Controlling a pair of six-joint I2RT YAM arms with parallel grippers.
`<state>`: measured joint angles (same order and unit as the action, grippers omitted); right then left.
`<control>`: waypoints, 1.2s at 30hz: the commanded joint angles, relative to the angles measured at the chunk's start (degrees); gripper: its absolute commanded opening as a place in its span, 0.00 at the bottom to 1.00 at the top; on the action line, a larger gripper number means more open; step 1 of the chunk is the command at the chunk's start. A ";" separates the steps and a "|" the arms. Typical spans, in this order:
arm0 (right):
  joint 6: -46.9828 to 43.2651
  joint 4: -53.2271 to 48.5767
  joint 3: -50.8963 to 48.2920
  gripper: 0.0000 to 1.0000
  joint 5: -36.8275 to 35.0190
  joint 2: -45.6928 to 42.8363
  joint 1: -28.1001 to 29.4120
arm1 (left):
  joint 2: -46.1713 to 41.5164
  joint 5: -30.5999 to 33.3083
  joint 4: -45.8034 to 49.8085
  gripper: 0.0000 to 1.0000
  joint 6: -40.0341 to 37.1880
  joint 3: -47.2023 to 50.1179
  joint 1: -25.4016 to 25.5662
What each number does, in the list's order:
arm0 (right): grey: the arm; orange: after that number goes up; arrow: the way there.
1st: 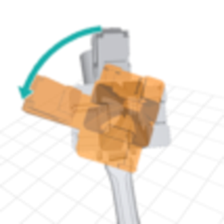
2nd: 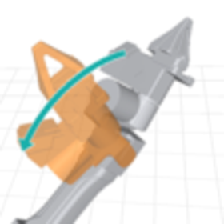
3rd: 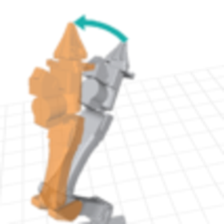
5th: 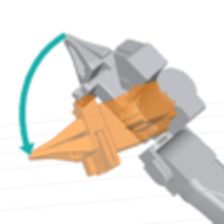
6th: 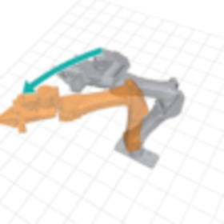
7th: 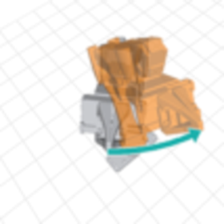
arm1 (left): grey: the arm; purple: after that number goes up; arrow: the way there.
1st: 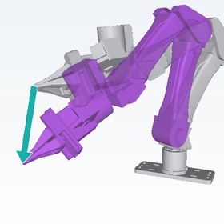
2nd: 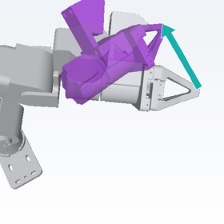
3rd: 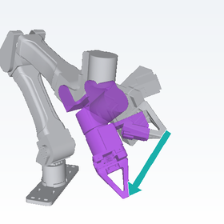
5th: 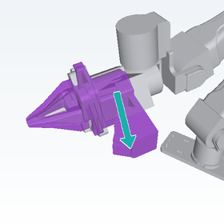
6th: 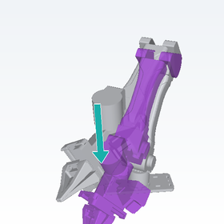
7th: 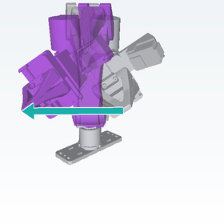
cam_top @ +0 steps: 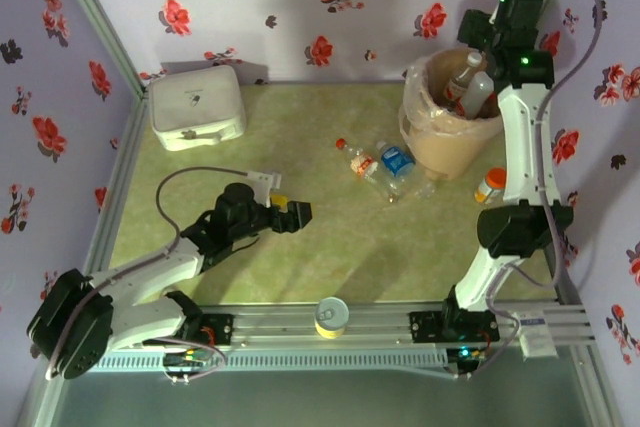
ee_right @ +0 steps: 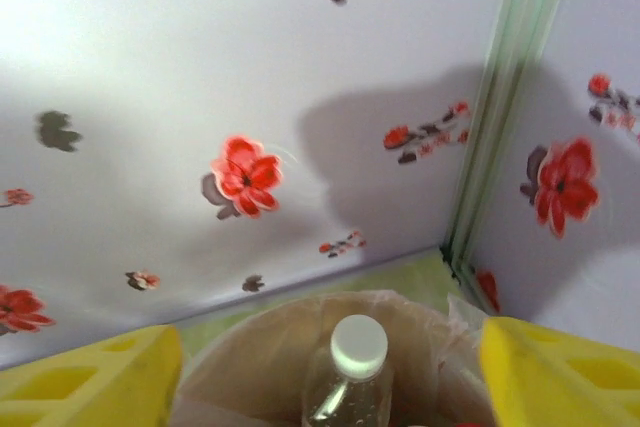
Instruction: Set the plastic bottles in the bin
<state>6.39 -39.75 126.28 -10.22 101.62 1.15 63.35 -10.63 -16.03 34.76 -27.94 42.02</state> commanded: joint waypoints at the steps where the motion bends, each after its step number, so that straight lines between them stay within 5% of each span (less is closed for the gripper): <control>1: -5.06 -4.73 -0.38 0.86 -2.71 -3.27 5.37 | 1.32 1.53 -2.09 0.97 1.60 -1.31 -0.59; 14: -9.63 -15.80 -18.48 0.98 0.20 -3.29 23.47 | -1.02 3.69 0.56 1.00 4.18 0.60 -1.85; 36: -15.00 -30.04 -7.16 1.00 1.03 29.26 29.09 | -1.57 3.34 1.94 1.00 4.35 0.98 -2.37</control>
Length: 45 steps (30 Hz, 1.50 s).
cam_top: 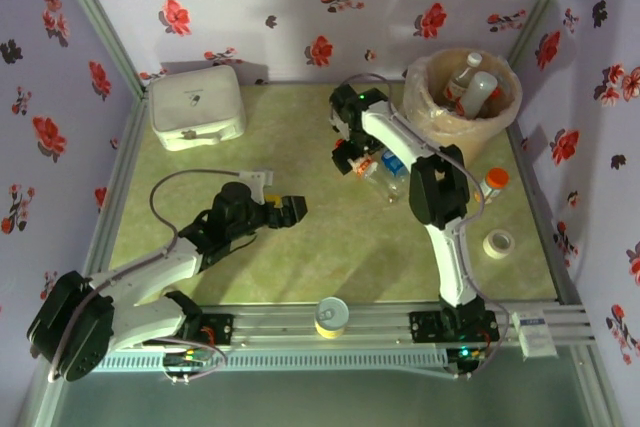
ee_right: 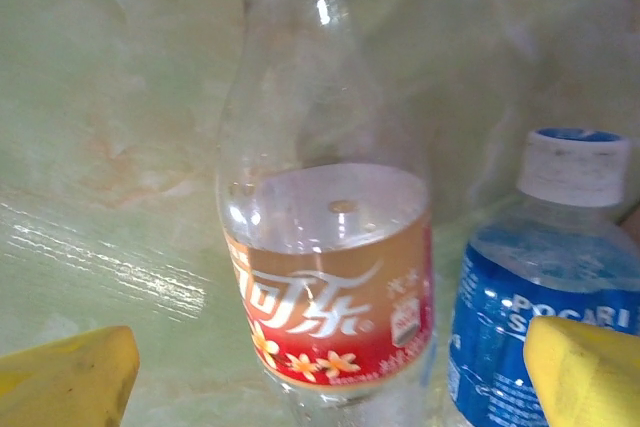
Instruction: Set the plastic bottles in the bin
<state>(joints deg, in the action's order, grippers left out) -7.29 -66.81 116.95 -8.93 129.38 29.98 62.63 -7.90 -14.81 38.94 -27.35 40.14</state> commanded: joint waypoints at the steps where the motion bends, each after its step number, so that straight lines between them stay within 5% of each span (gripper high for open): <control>1: -1.50 -2.67 2.23 1.00 -0.45 2.19 0.26 | -0.71 0.61 0.81 1.00 0.00 0.25 -0.47; 14: -2.97 2.80 3.22 0.99 0.00 8.30 0.21 | 1.93 0.43 -0.38 1.00 -0.18 -0.41 -0.58; 26: -2.03 4.15 4.85 0.73 0.04 7.33 0.00 | 3.35 -0.80 0.08 1.00 -0.04 -2.18 -0.61; 34: -0.39 4.43 5.31 0.54 2.60 -0.33 -0.70 | 4.70 -0.80 0.29 1.00 0.27 -3.77 -0.65; 45: 3.66 12.26 2.76 0.46 5.63 -23.44 -6.64 | 3.71 -0.54 -0.72 1.00 0.80 -2.04 -0.67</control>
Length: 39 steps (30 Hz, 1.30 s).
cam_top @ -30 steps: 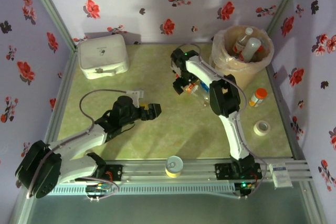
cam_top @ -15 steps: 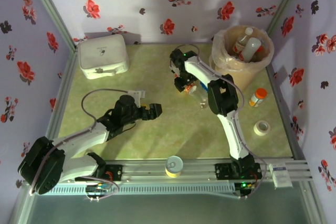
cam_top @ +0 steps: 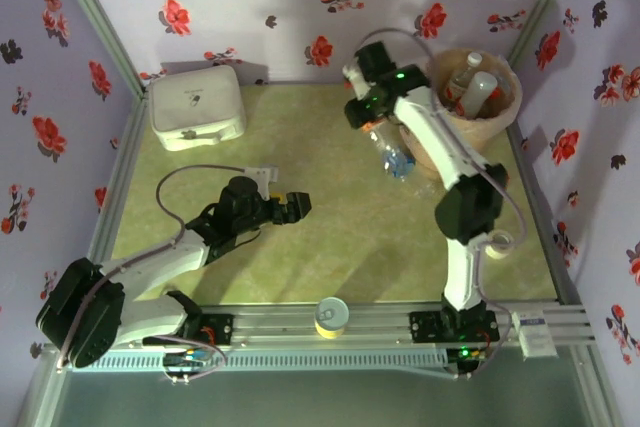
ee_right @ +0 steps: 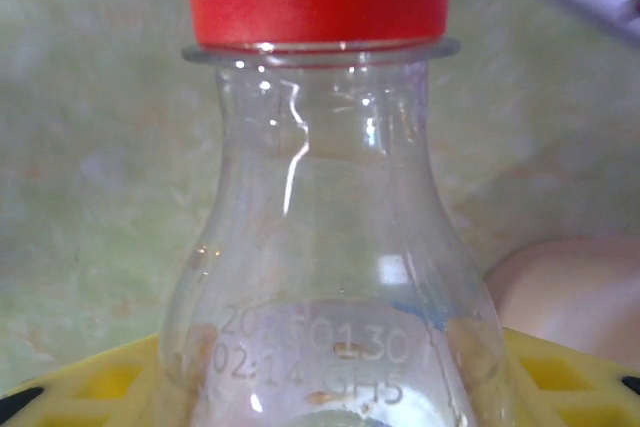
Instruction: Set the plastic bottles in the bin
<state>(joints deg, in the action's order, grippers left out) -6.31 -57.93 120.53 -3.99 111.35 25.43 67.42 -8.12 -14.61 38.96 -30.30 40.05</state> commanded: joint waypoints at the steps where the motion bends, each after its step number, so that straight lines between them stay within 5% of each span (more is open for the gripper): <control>1: 3.32 6.69 -2.94 0.46 0.28 -8.92 -3.08 | -1.41 -0.24 -0.91 1.00 0.84 1.27 -0.61; 9: 8.16 43.22 -24.54 0.31 -2.61 -32.46 -13.75 | -2.85 0.30 -2.00 1.00 0.67 2.54 -1.16; 22: 1.92 75.09 -44.14 0.25 -8.60 -34.33 -21.98 | -3.33 -0.67 -4.60 1.00 2.27 3.94 -1.20; 39: 13.04 83.96 -65.08 0.26 -4.88 -35.55 -26.11 | -4.98 -0.58 -2.60 0.99 2.23 3.50 -1.26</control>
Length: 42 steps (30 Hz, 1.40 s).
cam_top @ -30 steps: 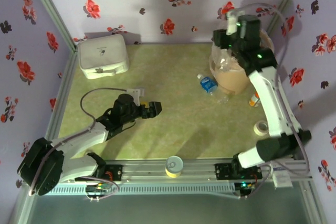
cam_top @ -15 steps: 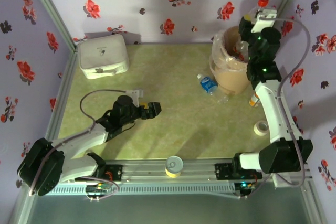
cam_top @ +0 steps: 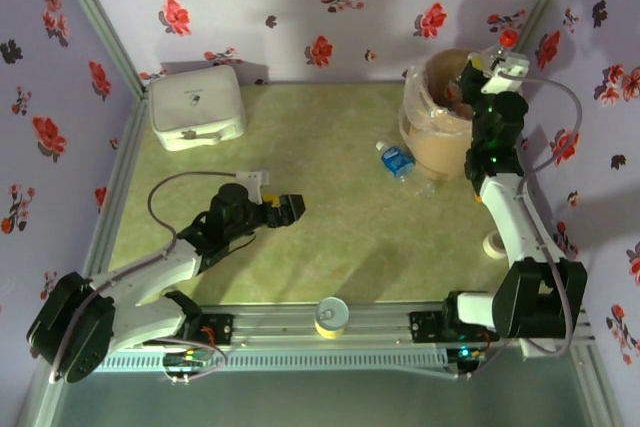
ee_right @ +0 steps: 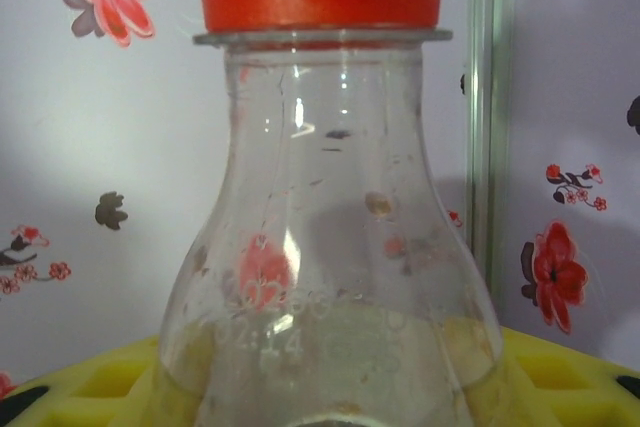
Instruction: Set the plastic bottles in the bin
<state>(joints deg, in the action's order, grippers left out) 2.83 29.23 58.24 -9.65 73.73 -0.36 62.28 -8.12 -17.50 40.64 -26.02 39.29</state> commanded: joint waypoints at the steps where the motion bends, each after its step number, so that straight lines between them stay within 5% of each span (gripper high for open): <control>1: 4.55 -2.60 -3.04 0.26 1.54 2.31 -0.30 | -0.01 -0.45 0.56 0.99 0.45 -0.70 -0.53; 21: 3.49 -5.25 31.69 0.31 6.47 21.54 0.05 | 0.25 -0.41 1.87 0.99 -0.43 -1.20 -0.55; 29: 0.75 -3.48 29.22 0.31 6.57 25.61 0.66 | 1.98 -1.35 2.88 1.00 -2.78 -6.13 -1.93; 37: -1.06 -10.97 24.62 0.32 9.91 25.45 0.70 | -0.71 2.18 -12.79 0.99 5.56 9.98 -2.11; 42: 2.06 -13.89 19.37 0.32 8.77 24.67 0.71 | -3.17 2.48 -7.15 1.00 3.04 9.21 -2.11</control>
<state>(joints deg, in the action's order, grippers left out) 3.66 20.10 81.52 -1.10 99.44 0.36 61.69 -7.27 -23.35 44.10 -15.62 37.58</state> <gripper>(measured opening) 0.535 0.997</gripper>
